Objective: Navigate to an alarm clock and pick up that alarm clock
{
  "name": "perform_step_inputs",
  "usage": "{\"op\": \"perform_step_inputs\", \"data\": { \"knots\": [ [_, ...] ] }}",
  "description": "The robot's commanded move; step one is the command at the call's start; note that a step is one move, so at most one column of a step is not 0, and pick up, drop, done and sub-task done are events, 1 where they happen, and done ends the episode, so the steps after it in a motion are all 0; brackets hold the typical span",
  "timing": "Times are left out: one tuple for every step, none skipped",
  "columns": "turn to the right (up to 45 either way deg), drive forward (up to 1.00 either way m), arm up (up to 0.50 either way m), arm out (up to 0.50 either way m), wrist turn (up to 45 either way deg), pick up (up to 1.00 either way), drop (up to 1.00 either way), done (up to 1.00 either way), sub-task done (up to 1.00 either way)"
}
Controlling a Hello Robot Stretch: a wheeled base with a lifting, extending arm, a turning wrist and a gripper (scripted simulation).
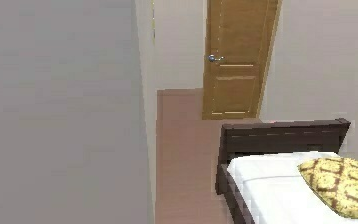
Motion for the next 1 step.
{"op": "perform_step_inputs", "data": {
  "knots": [
    [0.0, 0.0, -0.3, 0.0, 0.0, 0.0, 0.0, 0.0, 0.0]
  ]
}}
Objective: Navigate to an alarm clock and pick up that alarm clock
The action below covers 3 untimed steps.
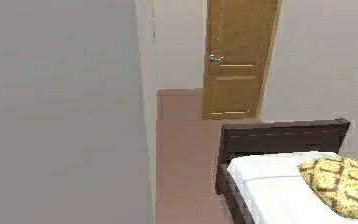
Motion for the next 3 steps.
{"op": "perform_step_inputs", "data": {
  "knots": [
    [0.0, 0.0, 0.0, 0.0, 0.0, 1.0, 0.0, 0.0, 0.0],
    [0.0, 0.0, 0.1, 0.0, 0.0, 0.0, 0.0, 0.0, 0.0],
    [0.0, 0.0, 0.0, 0.0, 0.0, 0.0, 0.0, 1.0, 0.0]
  ]
}}
